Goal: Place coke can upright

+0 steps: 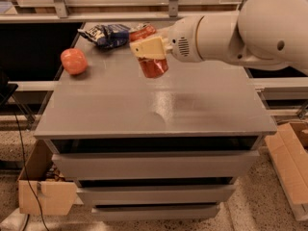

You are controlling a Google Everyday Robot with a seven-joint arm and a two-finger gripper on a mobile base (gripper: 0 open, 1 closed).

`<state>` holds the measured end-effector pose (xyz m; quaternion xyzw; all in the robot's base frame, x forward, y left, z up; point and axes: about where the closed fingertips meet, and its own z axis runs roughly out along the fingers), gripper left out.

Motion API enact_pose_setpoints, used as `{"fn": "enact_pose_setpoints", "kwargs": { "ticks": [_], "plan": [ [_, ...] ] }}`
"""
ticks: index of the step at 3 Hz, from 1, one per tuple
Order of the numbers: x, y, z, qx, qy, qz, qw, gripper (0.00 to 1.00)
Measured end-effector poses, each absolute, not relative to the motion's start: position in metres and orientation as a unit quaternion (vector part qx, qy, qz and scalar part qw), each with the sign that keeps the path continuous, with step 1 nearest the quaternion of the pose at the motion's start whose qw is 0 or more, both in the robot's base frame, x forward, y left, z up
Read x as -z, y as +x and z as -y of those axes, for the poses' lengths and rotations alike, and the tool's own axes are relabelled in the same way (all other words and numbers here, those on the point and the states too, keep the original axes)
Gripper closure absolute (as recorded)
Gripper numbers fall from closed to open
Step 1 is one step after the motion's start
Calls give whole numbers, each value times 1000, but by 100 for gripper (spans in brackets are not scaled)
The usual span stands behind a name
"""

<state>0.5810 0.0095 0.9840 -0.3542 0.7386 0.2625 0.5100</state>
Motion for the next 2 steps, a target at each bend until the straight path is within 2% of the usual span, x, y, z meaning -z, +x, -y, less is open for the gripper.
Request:
{"fn": "enact_pose_setpoints", "kwargs": {
  "ticks": [2],
  "plan": [
    [-968, 583, -40, -319, -330, -682, 569, 100]
  ]
}}
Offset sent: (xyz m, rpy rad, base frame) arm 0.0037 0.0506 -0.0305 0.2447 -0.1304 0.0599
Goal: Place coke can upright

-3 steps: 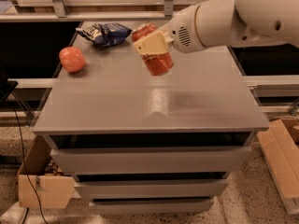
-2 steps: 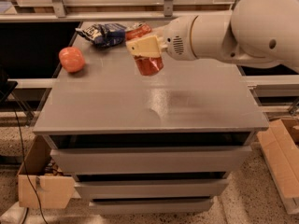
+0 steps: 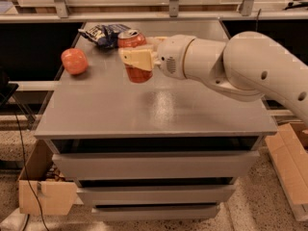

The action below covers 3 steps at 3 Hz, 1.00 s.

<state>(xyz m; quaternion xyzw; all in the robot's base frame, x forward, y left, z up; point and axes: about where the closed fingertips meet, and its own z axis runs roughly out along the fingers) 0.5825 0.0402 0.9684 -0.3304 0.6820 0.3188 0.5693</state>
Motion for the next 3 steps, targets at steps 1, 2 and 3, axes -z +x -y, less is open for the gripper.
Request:
{"fn": "enact_pose_setpoints", "kwargs": {
  "ticks": [1, 2, 3],
  "plan": [
    [-959, 583, -52, -325, -334, -674, 573, 100],
    [-949, 583, -60, -321, -340, -674, 572, 100],
    [-937, 583, -66, -318, -339, -672, 576, 100]
  ]
}}
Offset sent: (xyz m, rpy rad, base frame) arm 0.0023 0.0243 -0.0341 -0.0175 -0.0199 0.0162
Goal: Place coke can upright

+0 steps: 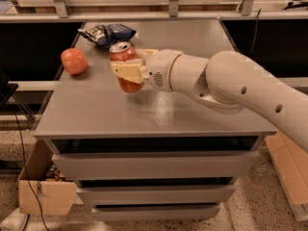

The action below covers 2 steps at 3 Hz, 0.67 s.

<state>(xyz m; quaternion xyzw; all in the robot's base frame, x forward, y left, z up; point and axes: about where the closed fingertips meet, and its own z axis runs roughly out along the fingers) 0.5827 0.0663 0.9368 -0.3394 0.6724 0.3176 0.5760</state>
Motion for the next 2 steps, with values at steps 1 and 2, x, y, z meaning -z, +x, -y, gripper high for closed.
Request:
{"fn": "enact_pose_setpoints", "kwargs": {
  "ticks": [1, 2],
  "plan": [
    [-930, 584, -72, -318, -334, -667, 586, 100],
    [-927, 589, -77, -317, -325, -663, 595, 82]
  ]
}}
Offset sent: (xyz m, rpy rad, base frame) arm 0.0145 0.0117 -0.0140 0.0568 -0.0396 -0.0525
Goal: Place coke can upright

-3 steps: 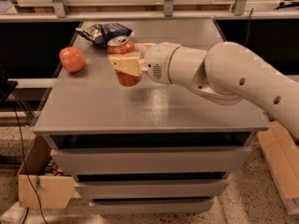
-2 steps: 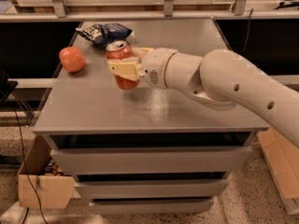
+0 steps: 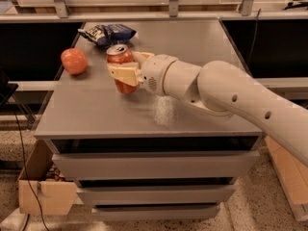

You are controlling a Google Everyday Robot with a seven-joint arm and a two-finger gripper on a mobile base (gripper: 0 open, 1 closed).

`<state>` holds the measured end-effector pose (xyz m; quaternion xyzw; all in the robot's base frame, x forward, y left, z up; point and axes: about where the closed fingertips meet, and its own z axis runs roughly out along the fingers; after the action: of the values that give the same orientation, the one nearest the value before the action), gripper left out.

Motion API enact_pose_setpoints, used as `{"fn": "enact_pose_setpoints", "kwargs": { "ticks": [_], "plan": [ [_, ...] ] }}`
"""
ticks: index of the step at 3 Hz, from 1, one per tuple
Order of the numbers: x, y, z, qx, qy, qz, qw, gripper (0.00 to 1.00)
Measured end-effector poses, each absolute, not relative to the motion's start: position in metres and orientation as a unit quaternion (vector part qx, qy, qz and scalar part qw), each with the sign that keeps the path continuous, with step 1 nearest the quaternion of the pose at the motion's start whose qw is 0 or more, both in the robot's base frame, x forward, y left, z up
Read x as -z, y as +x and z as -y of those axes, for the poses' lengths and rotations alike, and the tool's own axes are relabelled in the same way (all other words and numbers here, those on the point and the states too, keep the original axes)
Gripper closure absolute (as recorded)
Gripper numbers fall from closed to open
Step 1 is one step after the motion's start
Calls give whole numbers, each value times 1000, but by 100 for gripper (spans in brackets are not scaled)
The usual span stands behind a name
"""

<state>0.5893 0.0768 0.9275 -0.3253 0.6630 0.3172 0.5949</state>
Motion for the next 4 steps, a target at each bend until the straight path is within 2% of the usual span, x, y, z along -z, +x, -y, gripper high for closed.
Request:
{"fn": "enact_pose_setpoints", "kwargs": {
  "ticks": [3, 4],
  "plan": [
    [-919, 596, -83, -325, -313, -663, 597, 13],
    [-917, 596, -84, -327, -313, -664, 596, 0]
  ]
}}
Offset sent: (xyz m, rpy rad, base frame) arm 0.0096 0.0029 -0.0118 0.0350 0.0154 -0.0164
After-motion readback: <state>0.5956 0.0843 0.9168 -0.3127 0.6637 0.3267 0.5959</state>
